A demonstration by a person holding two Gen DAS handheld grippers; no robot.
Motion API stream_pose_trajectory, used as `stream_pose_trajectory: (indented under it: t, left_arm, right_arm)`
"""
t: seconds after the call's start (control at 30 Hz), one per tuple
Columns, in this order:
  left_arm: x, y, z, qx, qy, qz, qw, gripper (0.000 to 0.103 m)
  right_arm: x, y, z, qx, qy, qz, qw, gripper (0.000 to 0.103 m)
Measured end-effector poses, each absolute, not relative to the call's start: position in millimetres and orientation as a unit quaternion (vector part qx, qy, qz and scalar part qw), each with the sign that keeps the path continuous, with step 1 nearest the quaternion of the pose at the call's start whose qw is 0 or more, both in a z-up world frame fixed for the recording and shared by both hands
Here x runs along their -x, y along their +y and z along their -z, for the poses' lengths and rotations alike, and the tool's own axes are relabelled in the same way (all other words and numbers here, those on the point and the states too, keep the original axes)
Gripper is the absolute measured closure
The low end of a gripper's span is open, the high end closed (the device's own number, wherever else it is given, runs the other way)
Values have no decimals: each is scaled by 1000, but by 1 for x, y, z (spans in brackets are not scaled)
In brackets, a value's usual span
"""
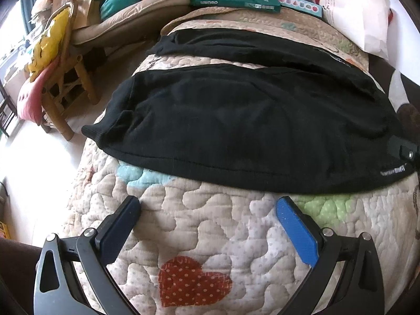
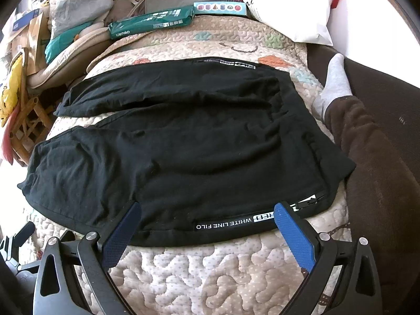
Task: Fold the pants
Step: 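Position both grippers open above the waistband edge of the black pants, then lower both grippers onto the waistband and close them on the fabric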
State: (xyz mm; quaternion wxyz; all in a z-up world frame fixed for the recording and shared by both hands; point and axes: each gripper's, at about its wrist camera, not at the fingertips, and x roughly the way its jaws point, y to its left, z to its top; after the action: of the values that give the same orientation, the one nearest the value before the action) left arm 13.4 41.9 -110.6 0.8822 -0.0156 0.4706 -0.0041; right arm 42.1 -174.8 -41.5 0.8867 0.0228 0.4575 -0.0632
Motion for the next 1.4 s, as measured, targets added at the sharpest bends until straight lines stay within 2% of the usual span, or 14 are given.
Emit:
stream_pose_trajectory:
  t: [0.3,0.43,0.53,0.7,0.73,0.8,0.9,1.0,1.2,1.4]
  left_arm:
    - [-6,40,99,-7,471,9,882,0]
    - [-7,48,66,8,434,5,901,0]
    - [-8,51,28,-5,374,-2,927,0]
    - [-16,52,-34,-19,269,-17,963,0]
    - [-20,53,-42,-14,256,-16,966,0]
    - [-35,56,-55,0,242,-14,970,0]
    - [-64,64,-56,16,279,-14,960,0]
    - [-95,76,-39,22,336,-19,941,0]
    - [-153,104,-17,15,376,26,926,0]
    - [-220,125,4,17,396,23,918,0]
  right_arm:
    - [-36,-171,28,8,433,73,898,0]
    - [-35,-174,10,7,411,66,909,0]
    - [-29,-178,-30,9,347,66,936,0]
    - [-16,-181,-97,32,194,76,977,0]
    - [-23,-181,-101,32,195,57,979,0]
    - [-59,-182,-98,42,269,28,962,0]
    - [-87,-192,-94,35,283,42,958,1]
    - [-110,-201,-90,41,298,38,953,1]
    - [-170,-223,-57,96,362,-11,927,1]
    - [-234,-242,-22,53,425,-37,903,1]
